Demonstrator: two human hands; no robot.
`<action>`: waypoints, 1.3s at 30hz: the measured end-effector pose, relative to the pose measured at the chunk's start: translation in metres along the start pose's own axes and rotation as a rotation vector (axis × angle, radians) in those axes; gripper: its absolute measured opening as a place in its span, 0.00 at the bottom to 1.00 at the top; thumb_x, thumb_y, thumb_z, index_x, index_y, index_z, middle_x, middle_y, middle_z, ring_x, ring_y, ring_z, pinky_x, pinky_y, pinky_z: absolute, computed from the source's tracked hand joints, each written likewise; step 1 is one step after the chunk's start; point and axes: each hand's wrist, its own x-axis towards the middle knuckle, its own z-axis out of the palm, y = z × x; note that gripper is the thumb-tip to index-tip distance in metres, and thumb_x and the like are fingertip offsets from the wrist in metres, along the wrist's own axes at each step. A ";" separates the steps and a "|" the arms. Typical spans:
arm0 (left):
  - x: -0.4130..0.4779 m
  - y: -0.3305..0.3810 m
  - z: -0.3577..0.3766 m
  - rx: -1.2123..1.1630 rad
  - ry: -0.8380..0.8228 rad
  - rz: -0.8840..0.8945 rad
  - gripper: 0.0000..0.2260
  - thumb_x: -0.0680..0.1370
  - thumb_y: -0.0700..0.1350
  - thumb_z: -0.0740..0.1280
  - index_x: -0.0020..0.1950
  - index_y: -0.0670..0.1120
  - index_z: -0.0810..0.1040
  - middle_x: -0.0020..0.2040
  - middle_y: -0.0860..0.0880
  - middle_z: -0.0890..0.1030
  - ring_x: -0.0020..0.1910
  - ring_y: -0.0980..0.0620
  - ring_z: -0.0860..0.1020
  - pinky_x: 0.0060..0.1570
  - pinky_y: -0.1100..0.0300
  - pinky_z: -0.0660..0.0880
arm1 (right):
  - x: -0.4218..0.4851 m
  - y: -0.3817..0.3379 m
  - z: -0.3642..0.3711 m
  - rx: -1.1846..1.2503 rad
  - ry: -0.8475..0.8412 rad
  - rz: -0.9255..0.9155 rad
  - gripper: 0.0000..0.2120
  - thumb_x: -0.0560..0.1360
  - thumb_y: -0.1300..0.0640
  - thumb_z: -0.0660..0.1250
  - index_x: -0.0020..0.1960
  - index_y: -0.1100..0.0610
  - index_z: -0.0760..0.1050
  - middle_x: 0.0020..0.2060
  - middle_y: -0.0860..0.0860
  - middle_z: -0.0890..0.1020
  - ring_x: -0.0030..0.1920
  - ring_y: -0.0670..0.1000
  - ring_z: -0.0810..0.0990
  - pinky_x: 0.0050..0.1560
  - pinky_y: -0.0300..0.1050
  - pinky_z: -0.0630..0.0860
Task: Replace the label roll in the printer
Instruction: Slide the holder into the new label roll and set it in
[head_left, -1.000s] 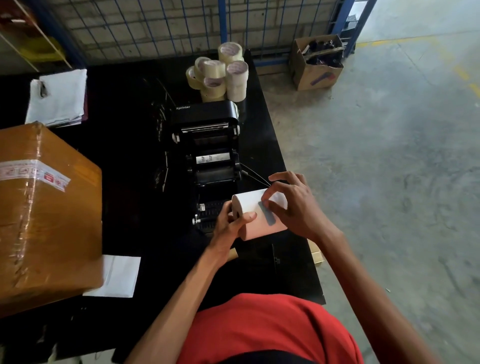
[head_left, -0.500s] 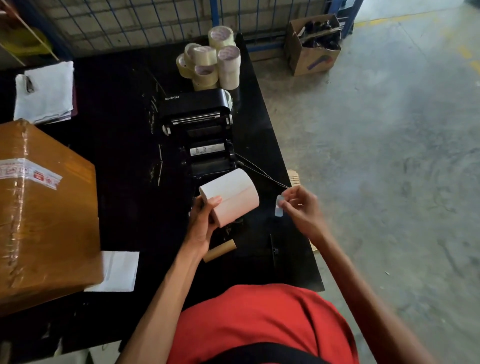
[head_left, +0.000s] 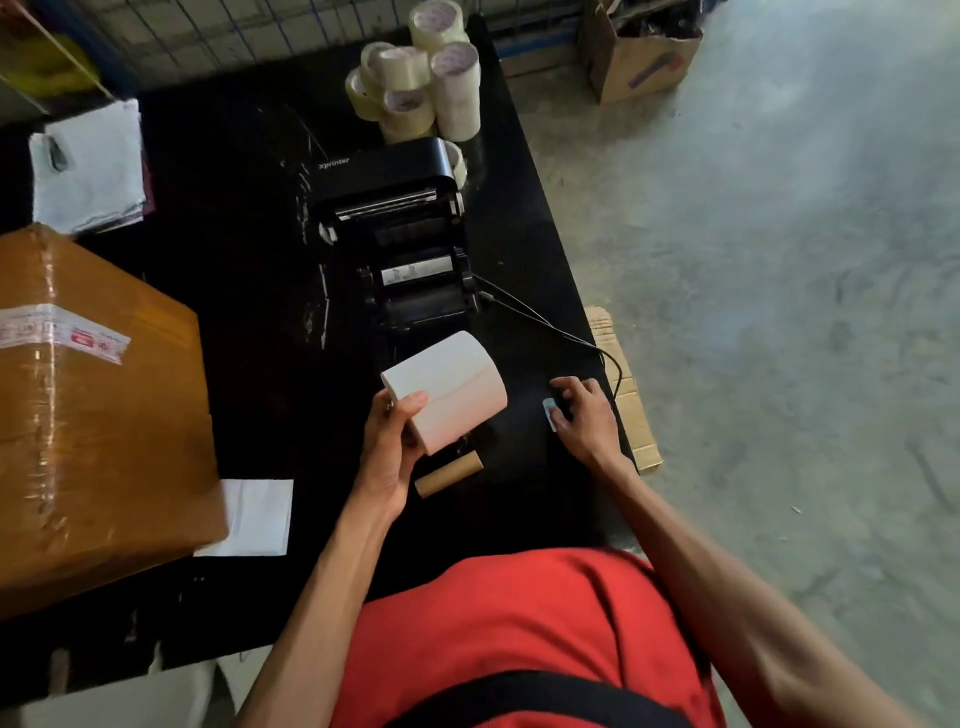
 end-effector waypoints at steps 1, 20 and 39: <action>0.000 0.000 0.001 -0.002 -0.006 0.001 0.37 0.64 0.55 0.73 0.70 0.43 0.70 0.69 0.36 0.75 0.67 0.34 0.75 0.57 0.33 0.76 | -0.002 0.005 -0.002 0.001 -0.004 0.003 0.13 0.77 0.56 0.69 0.61 0.55 0.79 0.52 0.54 0.81 0.52 0.53 0.81 0.54 0.51 0.79; -0.002 -0.014 0.004 0.036 -0.081 -0.007 0.28 0.68 0.56 0.72 0.66 0.48 0.76 0.66 0.38 0.78 0.63 0.34 0.77 0.47 0.42 0.80 | -0.052 0.056 0.001 0.451 -0.288 0.310 0.10 0.76 0.65 0.73 0.55 0.70 0.81 0.40 0.59 0.84 0.37 0.50 0.82 0.43 0.38 0.78; 0.003 -0.013 -0.001 -0.087 -0.158 -0.060 0.32 0.67 0.56 0.69 0.67 0.41 0.74 0.56 0.40 0.82 0.53 0.38 0.79 0.37 0.50 0.78 | -0.031 -0.019 -0.112 0.733 -0.186 -0.054 0.10 0.77 0.64 0.71 0.58 0.65 0.81 0.46 0.61 0.85 0.44 0.49 0.85 0.51 0.40 0.82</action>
